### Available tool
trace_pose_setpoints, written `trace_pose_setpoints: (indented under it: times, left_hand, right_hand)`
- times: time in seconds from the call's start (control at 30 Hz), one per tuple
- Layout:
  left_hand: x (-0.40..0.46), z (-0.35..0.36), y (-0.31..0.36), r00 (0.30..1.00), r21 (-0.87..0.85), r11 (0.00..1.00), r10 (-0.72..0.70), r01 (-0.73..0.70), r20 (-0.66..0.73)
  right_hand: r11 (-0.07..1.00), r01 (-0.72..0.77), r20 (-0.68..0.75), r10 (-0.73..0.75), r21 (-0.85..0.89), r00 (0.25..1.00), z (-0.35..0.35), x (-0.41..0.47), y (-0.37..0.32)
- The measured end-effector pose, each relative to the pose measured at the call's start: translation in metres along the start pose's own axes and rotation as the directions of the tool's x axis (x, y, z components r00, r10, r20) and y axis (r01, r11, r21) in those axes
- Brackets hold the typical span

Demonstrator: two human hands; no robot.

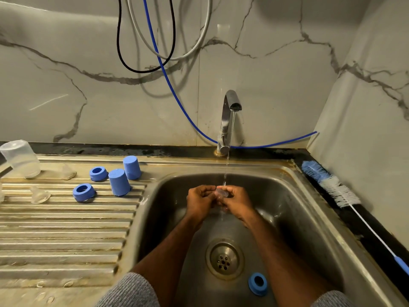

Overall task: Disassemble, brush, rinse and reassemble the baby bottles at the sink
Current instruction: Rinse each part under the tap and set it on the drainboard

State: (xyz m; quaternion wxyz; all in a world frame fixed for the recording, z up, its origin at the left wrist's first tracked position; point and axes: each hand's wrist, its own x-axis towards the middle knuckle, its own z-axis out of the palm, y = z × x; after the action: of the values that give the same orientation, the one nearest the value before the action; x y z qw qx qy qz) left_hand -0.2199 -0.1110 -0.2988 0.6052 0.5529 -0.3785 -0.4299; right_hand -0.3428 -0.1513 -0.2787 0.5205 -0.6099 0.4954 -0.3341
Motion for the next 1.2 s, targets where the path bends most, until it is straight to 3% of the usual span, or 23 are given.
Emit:
trace_pose_setpoints:
  times: [0.17,0.37,0.57,0.7,0.8,1.0,1.1,1.2]
  left_hand:
    - [-0.0010,-0.0015,-0.0014,1.000,0.084,0.996,0.004,-0.006,0.021]
    - [-0.0038,-0.0036,-0.0012,0.991,0.202,0.978,0.019,-0.046,0.131]
    - [-0.0022,-0.0051,-0.0011,0.995,0.224,0.973,0.029,-0.050,0.092]
    - [-0.0014,-0.0037,-0.0008,0.999,0.201,0.979,0.023,-0.030,0.041]
    - [-0.0008,-0.0041,-0.0023,0.999,0.168,0.985,0.020,-0.028,0.048]
    - [-0.0043,-0.0016,-0.0009,0.981,0.109,0.992,0.036,-0.058,0.190]
    - [-0.0052,-0.0026,0.0022,0.978,0.076,0.995,0.051,-0.067,0.203]
    - [-0.0045,-0.0027,0.0014,0.987,0.073,0.996,0.037,-0.049,0.158]
  right_hand:
    - [0.997,0.058,-0.192,-0.068,-0.059,0.979,-0.0008,-0.0006,-0.0036]
    - [0.995,-0.002,-0.270,-0.024,-0.098,0.963,-0.0014,0.0017,-0.0032]
    - [0.995,0.021,-0.193,-0.040,-0.096,0.980,0.0003,0.0039,-0.0003]
    - [1.000,0.023,-0.081,-0.023,-0.008,0.996,0.0004,0.0051,0.0017]
    - [0.999,0.021,-0.145,-0.015,0.037,0.989,0.0020,0.0033,0.0011]
    - [1.000,0.011,-0.343,-0.011,-0.003,0.939,-0.0001,-0.0010,-0.0040]
    - [1.000,0.018,-0.341,-0.012,0.014,0.940,0.0009,0.0002,-0.0035]
    - [0.995,-0.003,-0.223,0.025,0.097,0.975,-0.0006,0.0029,-0.0025]
